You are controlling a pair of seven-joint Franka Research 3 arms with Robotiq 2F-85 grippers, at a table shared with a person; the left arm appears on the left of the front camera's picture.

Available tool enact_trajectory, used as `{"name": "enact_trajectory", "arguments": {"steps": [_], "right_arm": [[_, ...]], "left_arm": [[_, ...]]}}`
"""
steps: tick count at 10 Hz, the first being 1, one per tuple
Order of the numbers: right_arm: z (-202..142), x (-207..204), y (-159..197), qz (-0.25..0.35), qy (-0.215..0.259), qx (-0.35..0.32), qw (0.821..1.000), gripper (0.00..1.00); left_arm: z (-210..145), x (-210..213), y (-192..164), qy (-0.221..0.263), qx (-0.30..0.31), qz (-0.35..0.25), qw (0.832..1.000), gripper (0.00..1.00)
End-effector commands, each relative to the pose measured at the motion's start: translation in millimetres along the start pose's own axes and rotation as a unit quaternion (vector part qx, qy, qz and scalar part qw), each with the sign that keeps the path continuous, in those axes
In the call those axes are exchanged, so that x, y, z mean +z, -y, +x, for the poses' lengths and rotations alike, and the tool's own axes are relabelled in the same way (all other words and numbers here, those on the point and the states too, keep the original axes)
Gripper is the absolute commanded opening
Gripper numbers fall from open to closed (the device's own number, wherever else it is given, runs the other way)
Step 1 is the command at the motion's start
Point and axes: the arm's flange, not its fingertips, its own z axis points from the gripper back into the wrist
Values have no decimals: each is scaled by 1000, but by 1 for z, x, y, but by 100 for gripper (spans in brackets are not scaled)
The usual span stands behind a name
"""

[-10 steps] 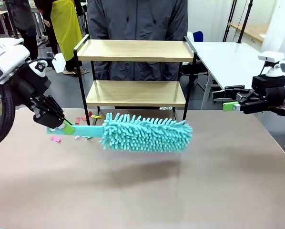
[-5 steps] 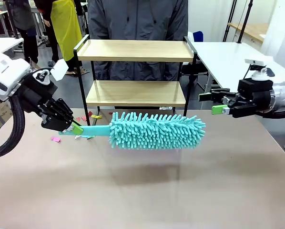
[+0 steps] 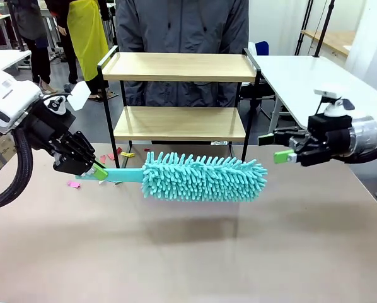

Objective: Clean the shelf.
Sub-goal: Hand the Duster back to the human.

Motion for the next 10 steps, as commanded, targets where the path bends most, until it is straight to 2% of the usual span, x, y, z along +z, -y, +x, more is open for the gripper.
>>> {"name": "enact_trajectory", "arguments": {"steps": [1, 5, 10], "right_arm": [[-16, -14, -2, -22, -19, 21, 999, 100], [-38, -7, -7, -48, -2, 58, 997, 100], [-47, -9, -3, -29, 15, 41, 999, 100]], "left_arm": [[2, 1, 1, 15, 4, -4, 1000, 13], [2, 1, 1, 15, 4, -4, 1000, 13], [2, 1, 1, 15, 4, -4, 1000, 13]]}}
